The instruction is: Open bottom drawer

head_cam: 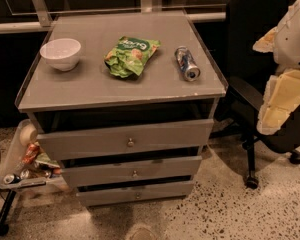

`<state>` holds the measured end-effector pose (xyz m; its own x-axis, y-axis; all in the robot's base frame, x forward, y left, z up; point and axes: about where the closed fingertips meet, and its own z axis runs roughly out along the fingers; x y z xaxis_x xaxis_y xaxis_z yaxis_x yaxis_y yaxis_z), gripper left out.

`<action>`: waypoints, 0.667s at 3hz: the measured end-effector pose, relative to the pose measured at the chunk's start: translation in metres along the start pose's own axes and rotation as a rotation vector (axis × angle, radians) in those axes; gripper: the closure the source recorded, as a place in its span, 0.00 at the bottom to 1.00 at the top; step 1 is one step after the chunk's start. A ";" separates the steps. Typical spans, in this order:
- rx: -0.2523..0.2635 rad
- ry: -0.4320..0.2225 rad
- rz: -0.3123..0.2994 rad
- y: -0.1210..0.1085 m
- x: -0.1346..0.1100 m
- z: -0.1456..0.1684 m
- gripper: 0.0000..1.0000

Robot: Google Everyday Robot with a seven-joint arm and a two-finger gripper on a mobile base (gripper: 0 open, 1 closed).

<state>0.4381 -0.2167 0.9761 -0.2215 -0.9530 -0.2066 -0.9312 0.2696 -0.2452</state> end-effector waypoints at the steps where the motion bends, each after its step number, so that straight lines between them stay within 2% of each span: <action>1: 0.000 0.000 0.000 0.000 0.000 0.000 0.00; 2: -0.002 -0.004 -0.006 0.012 -0.002 0.018 0.00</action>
Offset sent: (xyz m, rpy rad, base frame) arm -0.0175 0.0241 -0.0679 0.0082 0.0183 0.0233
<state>0.4327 -0.2087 0.9566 -0.2148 -0.9540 -0.2091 -0.9330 0.2638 -0.2449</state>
